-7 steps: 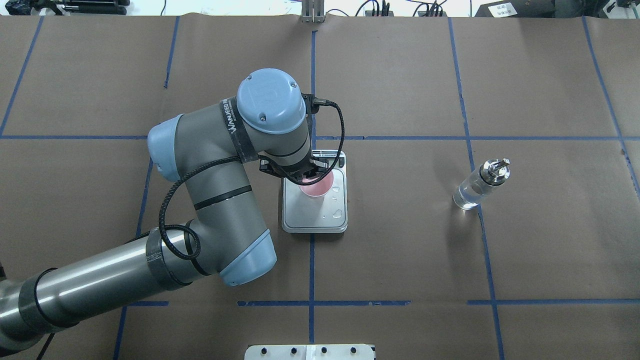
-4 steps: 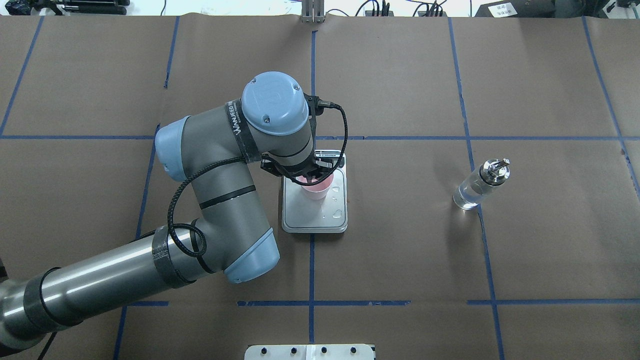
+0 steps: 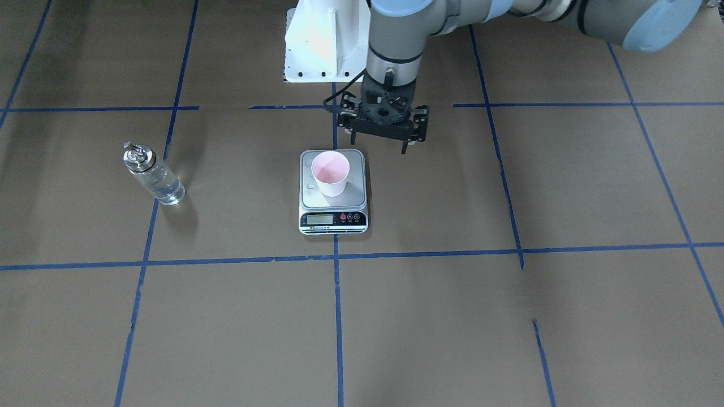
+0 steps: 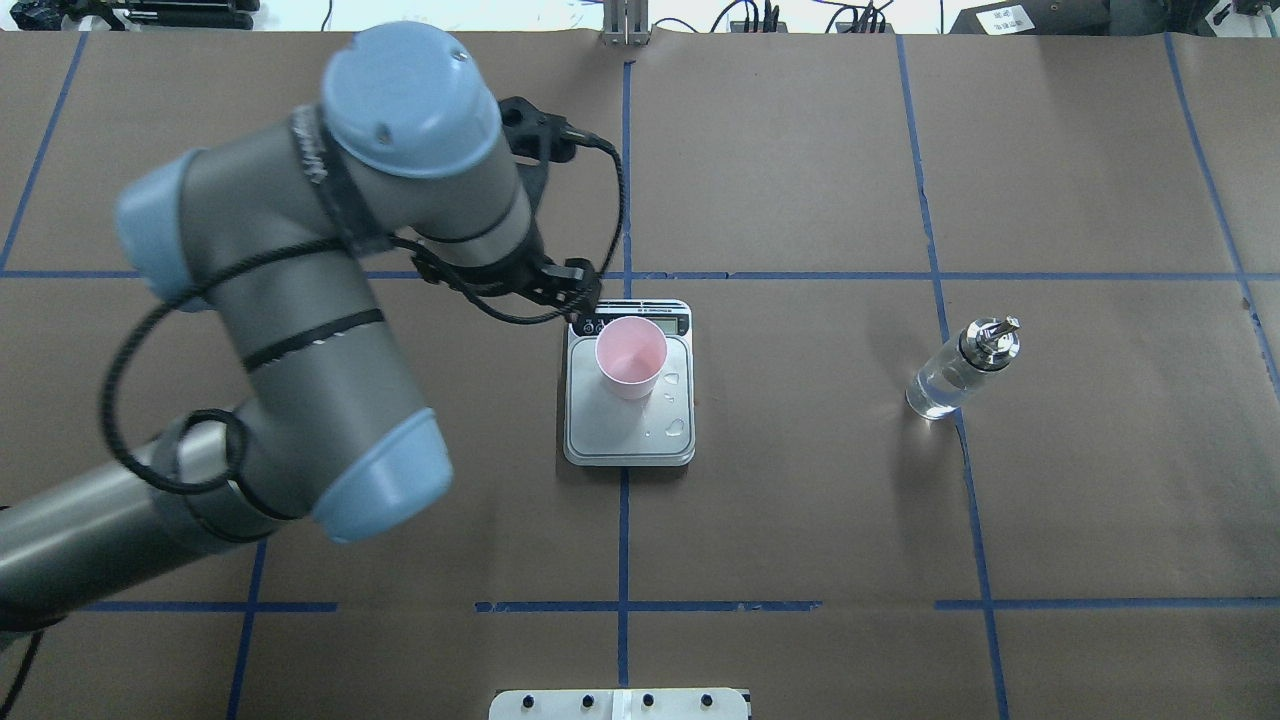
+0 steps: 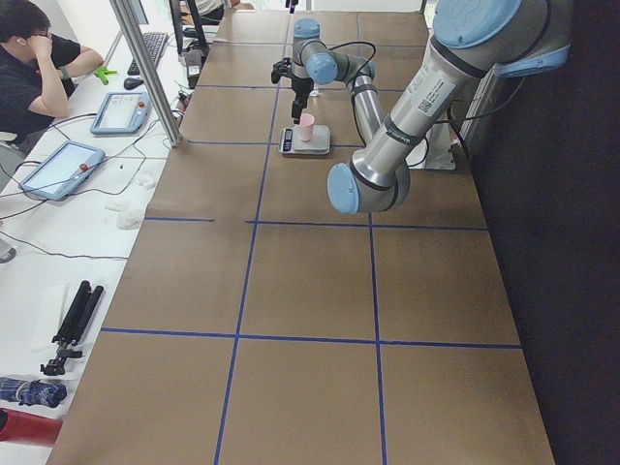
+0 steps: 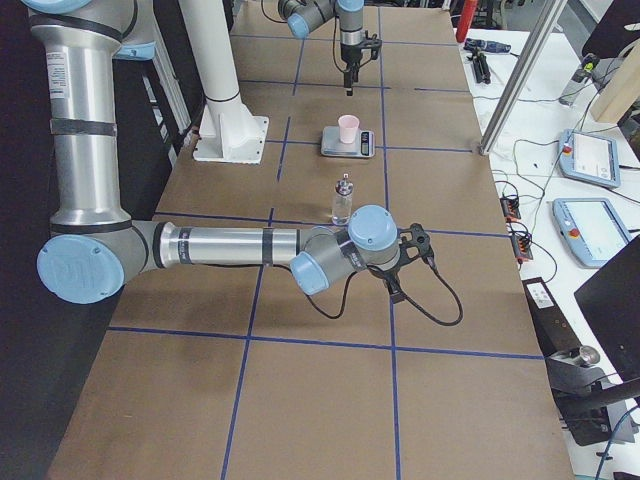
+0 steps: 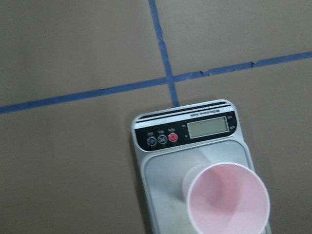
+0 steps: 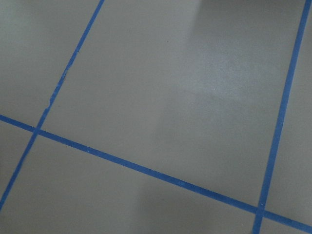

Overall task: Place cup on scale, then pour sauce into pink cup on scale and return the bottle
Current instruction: 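Open the left gripper and withdraw it from the cup, then reach the right gripper to the glass sauce bottle and grasp it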

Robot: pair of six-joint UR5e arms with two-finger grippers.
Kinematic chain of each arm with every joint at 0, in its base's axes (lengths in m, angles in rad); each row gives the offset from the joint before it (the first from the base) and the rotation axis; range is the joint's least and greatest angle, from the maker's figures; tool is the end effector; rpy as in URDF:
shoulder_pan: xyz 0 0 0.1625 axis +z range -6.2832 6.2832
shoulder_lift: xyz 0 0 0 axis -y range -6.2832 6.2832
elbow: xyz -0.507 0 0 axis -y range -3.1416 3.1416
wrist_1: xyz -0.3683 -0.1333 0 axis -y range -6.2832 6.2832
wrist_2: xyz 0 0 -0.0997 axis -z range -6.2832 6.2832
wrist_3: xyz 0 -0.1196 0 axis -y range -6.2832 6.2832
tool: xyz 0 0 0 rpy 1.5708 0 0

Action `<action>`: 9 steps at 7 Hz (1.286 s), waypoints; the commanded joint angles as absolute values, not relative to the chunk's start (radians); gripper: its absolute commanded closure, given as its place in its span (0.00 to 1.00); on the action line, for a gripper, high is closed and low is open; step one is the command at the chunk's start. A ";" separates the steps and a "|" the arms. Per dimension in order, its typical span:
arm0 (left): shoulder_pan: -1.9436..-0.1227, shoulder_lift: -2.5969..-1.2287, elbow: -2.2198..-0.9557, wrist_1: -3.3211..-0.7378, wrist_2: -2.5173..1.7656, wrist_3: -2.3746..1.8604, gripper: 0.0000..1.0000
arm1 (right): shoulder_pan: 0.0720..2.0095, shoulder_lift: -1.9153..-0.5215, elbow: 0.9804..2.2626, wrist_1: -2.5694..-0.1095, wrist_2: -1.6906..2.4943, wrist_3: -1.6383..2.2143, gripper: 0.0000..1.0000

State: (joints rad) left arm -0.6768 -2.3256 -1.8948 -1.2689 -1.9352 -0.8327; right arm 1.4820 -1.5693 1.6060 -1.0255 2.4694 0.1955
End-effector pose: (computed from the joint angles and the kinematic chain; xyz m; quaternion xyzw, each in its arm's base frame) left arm 0.4661 -0.4908 0.2170 0.1146 0.3921 0.0965 0.9076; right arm -0.0042 -0.4946 0.6634 0.1969 -0.4485 -0.0784 0.8683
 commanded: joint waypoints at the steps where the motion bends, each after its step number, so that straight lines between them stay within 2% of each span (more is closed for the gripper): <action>1: -0.940 -2.112 -2.094 -1.160 -1.985 -0.378 0.00 | 1.467 -1.588 1.690 -1.031 2.486 0.299 0.00; 3: -1.260 -1.915 -2.004 -1.189 -2.139 0.006 0.00 | 1.366 -1.630 1.866 -1.034 2.474 0.526 0.00; 5: -1.488 -1.817 -1.788 -1.265 -2.143 0.279 0.00 | 1.205 -1.646 2.032 -1.035 2.380 0.807 0.00; 6: -1.587 -1.760 -1.685 -1.425 -2.157 0.402 0.00 | 1.098 -1.647 2.101 -1.035 2.259 0.942 0.00; 7: -1.598 -1.732 -1.605 -1.490 -2.224 0.405 0.00 | 1.001 -1.652 2.164 -1.038 2.165 1.048 0.00; 9: -1.597 -1.730 -1.583 -1.517 -2.252 0.403 0.00 | 0.735 -1.713 2.259 -1.040 1.818 1.177 0.00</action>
